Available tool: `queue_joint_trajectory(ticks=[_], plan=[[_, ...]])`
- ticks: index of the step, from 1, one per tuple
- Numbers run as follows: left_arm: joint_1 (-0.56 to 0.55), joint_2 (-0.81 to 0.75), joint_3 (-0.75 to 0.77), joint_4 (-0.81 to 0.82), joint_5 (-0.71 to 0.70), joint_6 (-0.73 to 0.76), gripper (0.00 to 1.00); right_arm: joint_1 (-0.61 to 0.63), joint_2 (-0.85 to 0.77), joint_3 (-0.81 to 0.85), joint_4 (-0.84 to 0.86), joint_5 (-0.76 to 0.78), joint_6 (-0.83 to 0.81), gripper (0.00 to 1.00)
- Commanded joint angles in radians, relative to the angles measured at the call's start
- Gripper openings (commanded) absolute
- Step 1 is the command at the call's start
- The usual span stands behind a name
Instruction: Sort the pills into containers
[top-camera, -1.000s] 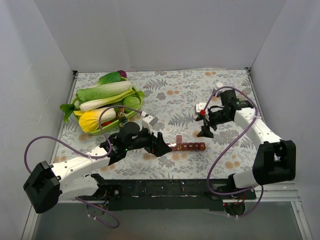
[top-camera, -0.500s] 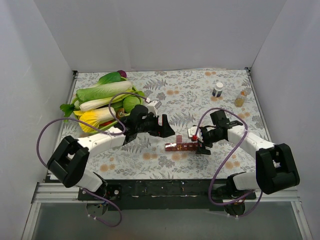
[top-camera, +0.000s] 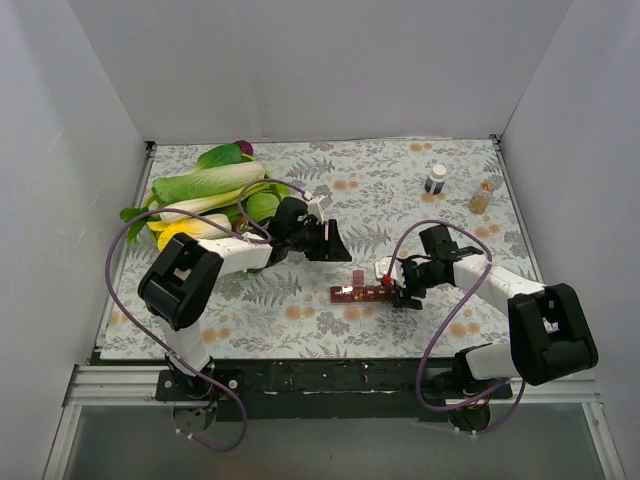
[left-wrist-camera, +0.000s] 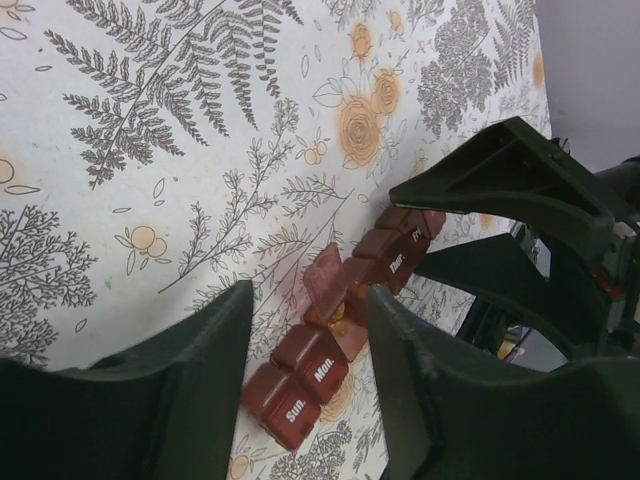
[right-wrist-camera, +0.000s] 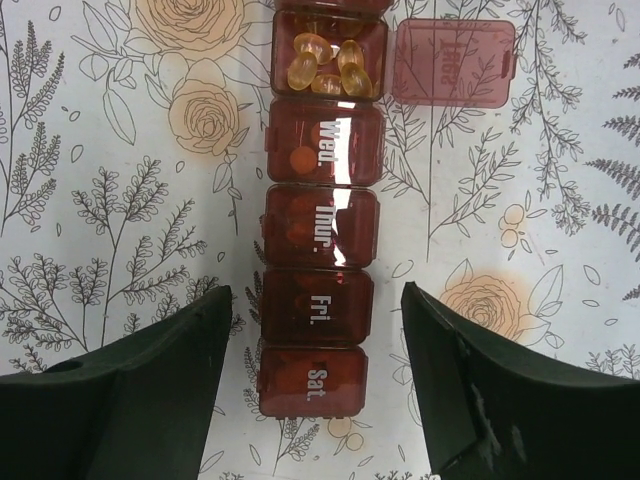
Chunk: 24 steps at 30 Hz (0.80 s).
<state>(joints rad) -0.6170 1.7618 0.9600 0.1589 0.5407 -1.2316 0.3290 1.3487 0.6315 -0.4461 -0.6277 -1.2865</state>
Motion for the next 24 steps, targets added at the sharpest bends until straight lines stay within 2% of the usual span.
queue_joint_trajectory(ticks=[1, 7, 14, 24], plan=[[0.003, 0.062, 0.068, -0.010, 0.054, 0.017, 0.43, 0.007, 0.023, 0.002, 0.020, -0.007, 0.015, 0.75], [0.003, 0.149, 0.120, -0.033, 0.050, 0.023, 0.35, 0.010, 0.032, 0.004, 0.018, -0.006, 0.021, 0.68], [0.005, 0.220, 0.171, -0.081, 0.039, 0.030, 0.20, 0.021, 0.052, 0.005, 0.023, -0.001, 0.033, 0.56], [0.000, 0.252, 0.187, -0.127, 0.123, 0.084, 0.13, 0.027, 0.072, 0.013, 0.027, 0.005, 0.050, 0.49]])
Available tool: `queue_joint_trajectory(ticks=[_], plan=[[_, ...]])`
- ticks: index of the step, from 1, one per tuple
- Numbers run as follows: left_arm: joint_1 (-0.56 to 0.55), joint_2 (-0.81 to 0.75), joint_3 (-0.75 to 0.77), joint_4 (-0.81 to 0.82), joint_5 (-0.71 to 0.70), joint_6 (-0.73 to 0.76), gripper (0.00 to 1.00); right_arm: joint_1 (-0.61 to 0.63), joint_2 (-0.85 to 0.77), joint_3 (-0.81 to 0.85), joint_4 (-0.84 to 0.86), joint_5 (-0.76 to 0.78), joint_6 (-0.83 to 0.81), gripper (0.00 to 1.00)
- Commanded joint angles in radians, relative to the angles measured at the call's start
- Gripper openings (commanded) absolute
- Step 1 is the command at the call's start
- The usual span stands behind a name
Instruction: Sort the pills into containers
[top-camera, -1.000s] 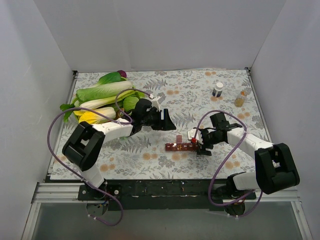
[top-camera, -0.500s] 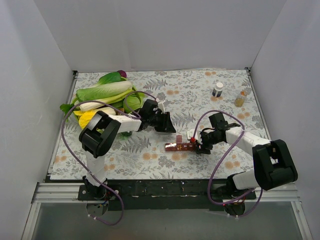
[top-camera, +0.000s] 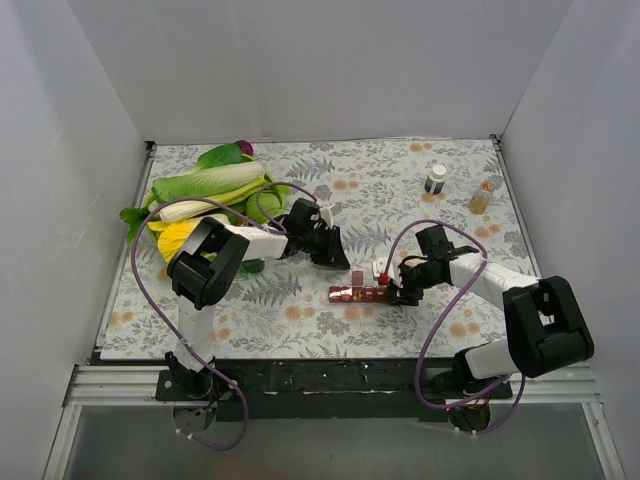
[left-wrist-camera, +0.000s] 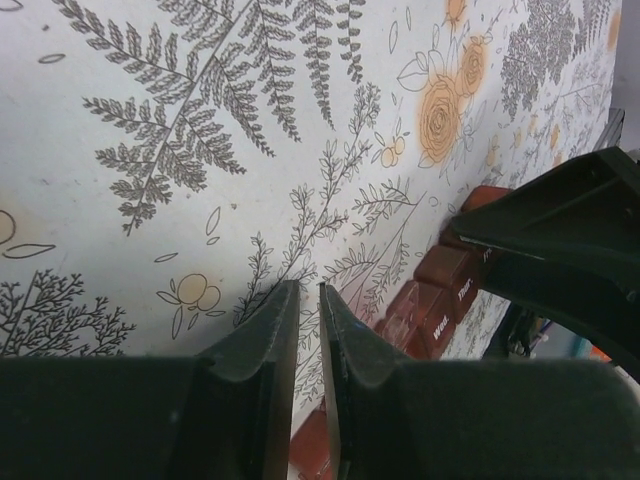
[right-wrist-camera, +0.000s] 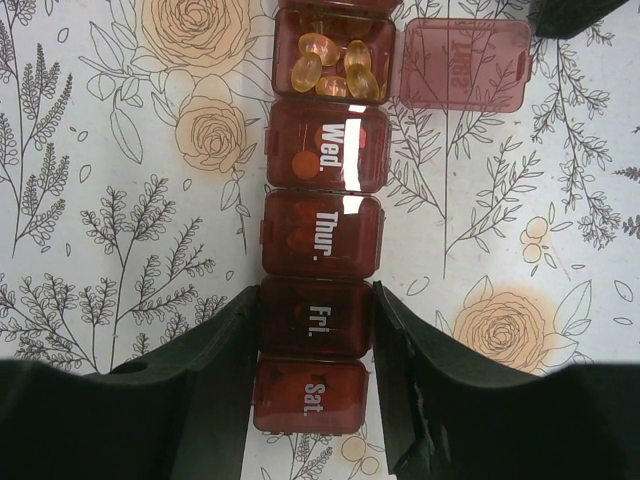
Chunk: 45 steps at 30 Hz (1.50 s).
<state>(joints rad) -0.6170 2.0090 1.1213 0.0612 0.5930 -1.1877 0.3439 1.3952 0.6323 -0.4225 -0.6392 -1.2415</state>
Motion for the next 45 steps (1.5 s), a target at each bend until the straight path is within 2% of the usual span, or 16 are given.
queue_joint_trajectory(ticks=[1, 10, 20, 31, 33, 39, 45], plan=[[-0.001, 0.005, 0.026, -0.029, 0.082, 0.043, 0.13, 0.012, 0.027, 0.013, 0.004, 0.016, 0.005, 0.48], [-0.023, -0.007, -0.005, 0.014, 0.169, 0.071, 0.11, 0.018, 0.042, 0.020, 0.007, 0.024, 0.022, 0.46], [-0.026, -0.128, -0.127, 0.132, 0.280, 0.071, 0.08, 0.021, 0.059, 0.024, 0.016, 0.047, 0.043, 0.45], [-0.040, -0.159, -0.149, 0.150, 0.312, 0.079, 0.09, 0.029, 0.074, 0.027, 0.014, 0.059, 0.053, 0.44], [-0.040, -0.158, -0.143, 0.135, 0.304, 0.082, 0.09, 0.027, 0.076, 0.027, 0.013, 0.061, 0.056, 0.43], [-0.040, -0.139, -0.117, 0.057, 0.150, 0.083, 0.11, 0.032, 0.082, 0.029, 0.011, 0.062, 0.054, 0.43], [-0.040, -0.161, -0.114, 0.074, 0.013, 0.025, 0.13, 0.038, 0.083, 0.027, 0.008, 0.065, 0.054, 0.43]])
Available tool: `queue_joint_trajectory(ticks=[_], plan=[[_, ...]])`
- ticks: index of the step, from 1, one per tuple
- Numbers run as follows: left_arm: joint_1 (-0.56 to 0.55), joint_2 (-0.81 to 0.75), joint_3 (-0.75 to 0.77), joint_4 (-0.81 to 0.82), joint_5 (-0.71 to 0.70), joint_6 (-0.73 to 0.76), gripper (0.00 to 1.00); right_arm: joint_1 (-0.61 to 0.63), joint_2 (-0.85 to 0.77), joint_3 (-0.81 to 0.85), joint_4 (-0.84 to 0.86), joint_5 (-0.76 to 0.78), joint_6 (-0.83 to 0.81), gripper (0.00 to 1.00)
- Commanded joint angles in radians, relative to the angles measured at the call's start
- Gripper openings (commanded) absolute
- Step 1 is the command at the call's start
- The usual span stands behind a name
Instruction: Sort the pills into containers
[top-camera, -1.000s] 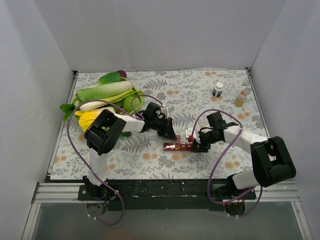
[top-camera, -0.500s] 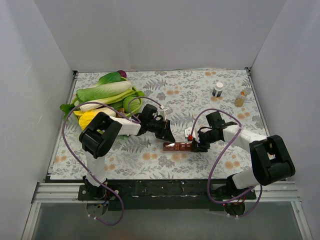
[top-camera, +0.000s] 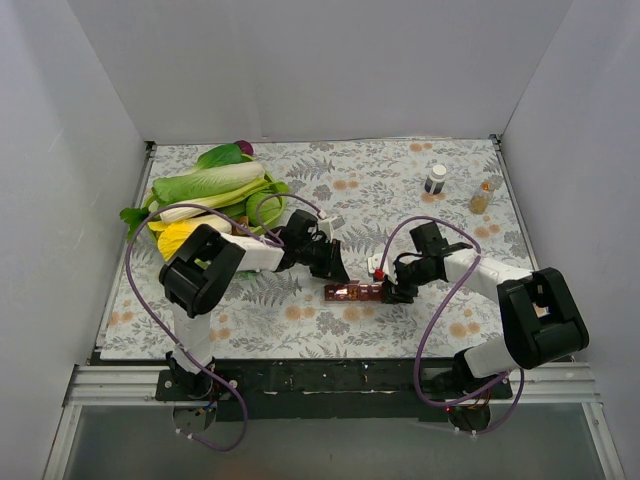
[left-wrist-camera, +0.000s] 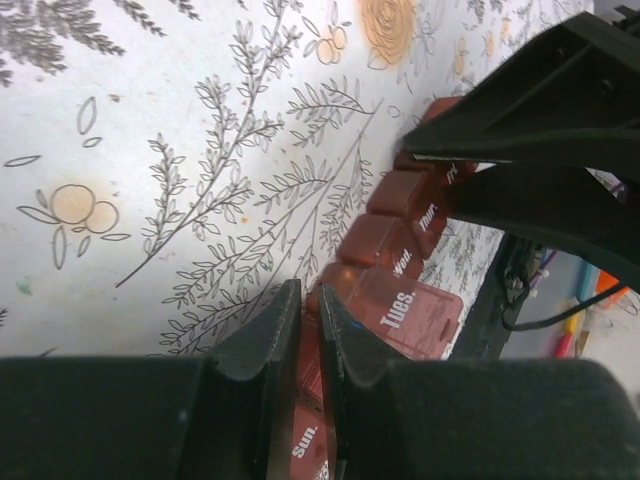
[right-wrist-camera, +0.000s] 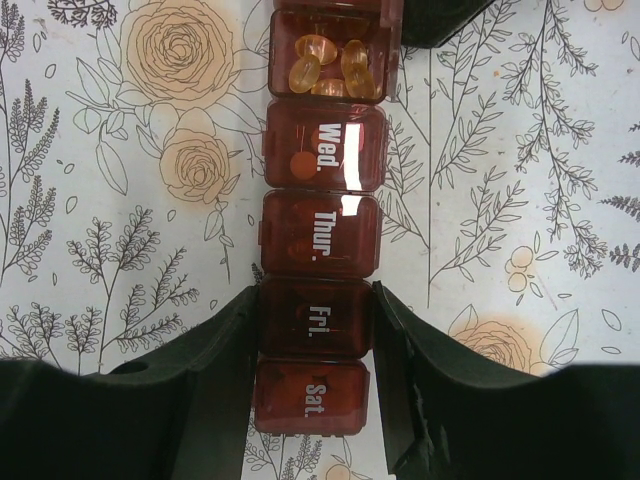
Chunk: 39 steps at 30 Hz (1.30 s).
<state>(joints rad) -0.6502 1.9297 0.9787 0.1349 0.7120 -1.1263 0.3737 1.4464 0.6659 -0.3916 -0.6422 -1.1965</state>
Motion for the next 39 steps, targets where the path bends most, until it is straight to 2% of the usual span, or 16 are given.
queue_joint_trajectory(ticks=[1, 8, 26, 39], plan=[[-0.006, -0.090, 0.028, 0.005, -0.123, -0.041, 0.13, 0.008, 0.032, -0.006, -0.023, 0.069, 0.011, 0.43], [-0.006, -0.133, 0.055, 0.009, -0.178, -0.067, 0.14, 0.013, 0.039, -0.003, -0.023, 0.070, 0.014, 0.43], [-0.006, -0.135, 0.017, -0.021, 0.056, -0.036, 0.05, 0.019, 0.052, 0.006, -0.024, 0.081, 0.028, 0.43], [-0.035, -0.107, 0.003, -0.081, 0.075, -0.017, 0.04, 0.025, 0.065, 0.011, -0.023, 0.090, 0.034, 0.43]])
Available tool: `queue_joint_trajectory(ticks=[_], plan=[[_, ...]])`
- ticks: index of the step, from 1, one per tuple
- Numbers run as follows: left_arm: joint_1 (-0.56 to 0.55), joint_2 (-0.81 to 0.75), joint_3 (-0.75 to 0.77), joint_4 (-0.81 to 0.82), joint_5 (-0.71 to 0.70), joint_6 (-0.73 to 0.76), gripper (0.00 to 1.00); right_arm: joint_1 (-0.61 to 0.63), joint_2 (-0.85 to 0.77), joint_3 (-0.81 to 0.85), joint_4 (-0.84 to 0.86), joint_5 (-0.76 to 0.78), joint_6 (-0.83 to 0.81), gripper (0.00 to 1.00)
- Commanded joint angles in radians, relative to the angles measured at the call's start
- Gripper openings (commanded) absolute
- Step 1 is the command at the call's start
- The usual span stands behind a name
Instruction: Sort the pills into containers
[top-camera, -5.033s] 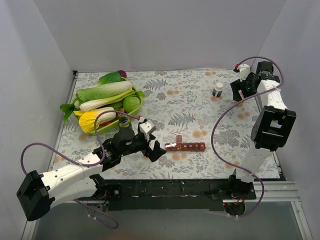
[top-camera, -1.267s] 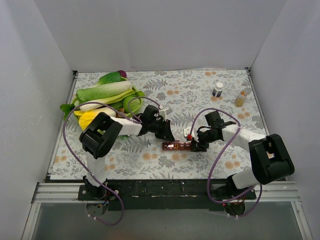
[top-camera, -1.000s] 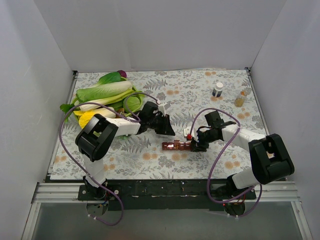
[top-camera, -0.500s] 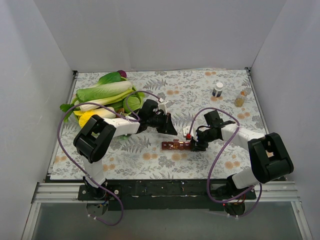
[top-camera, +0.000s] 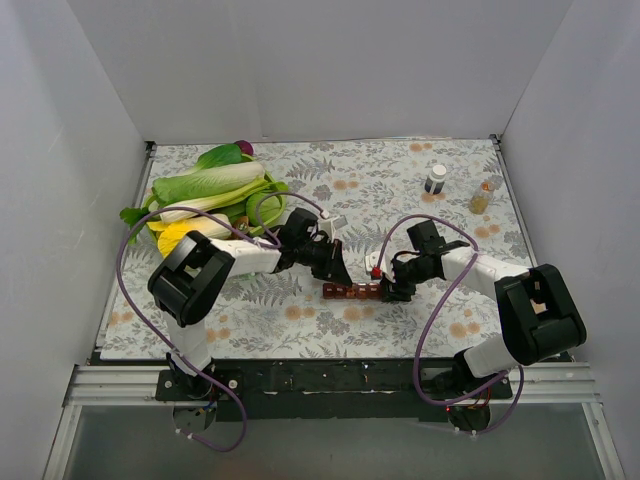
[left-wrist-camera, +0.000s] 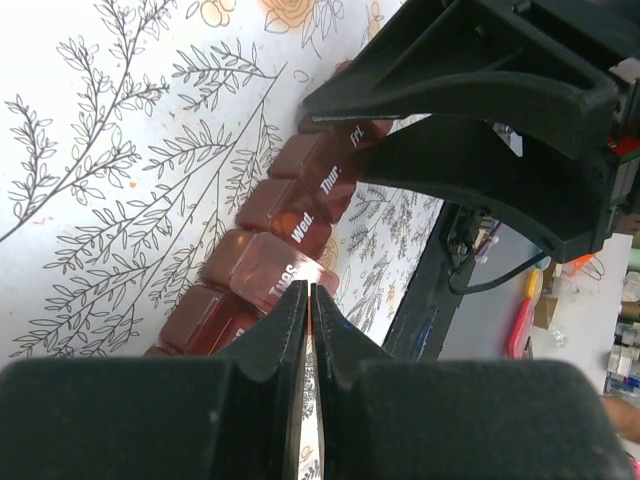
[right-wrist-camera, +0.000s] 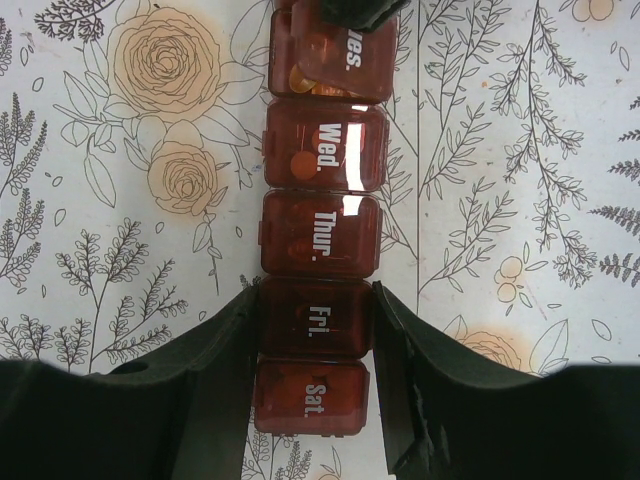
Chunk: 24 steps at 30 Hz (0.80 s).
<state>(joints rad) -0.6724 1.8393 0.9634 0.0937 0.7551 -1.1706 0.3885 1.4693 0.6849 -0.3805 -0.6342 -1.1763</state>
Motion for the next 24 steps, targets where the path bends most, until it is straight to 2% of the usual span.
queue_joint_trajectory(ticks=[1, 10, 24], plan=[[-0.015, -0.006, 0.023, -0.051, 0.023, 0.037, 0.04, 0.010, 0.040, -0.008, -0.034, 0.082, 0.015, 0.43], [-0.041, 0.032, 0.084, -0.206, -0.085, 0.100, 0.04, 0.013, 0.046, -0.005, -0.032, 0.087, 0.023, 0.43], [-0.046, -0.104, 0.158, -0.218, -0.146, 0.066, 0.04, 0.016, 0.049, -0.004, -0.031, 0.091, 0.029, 0.43]])
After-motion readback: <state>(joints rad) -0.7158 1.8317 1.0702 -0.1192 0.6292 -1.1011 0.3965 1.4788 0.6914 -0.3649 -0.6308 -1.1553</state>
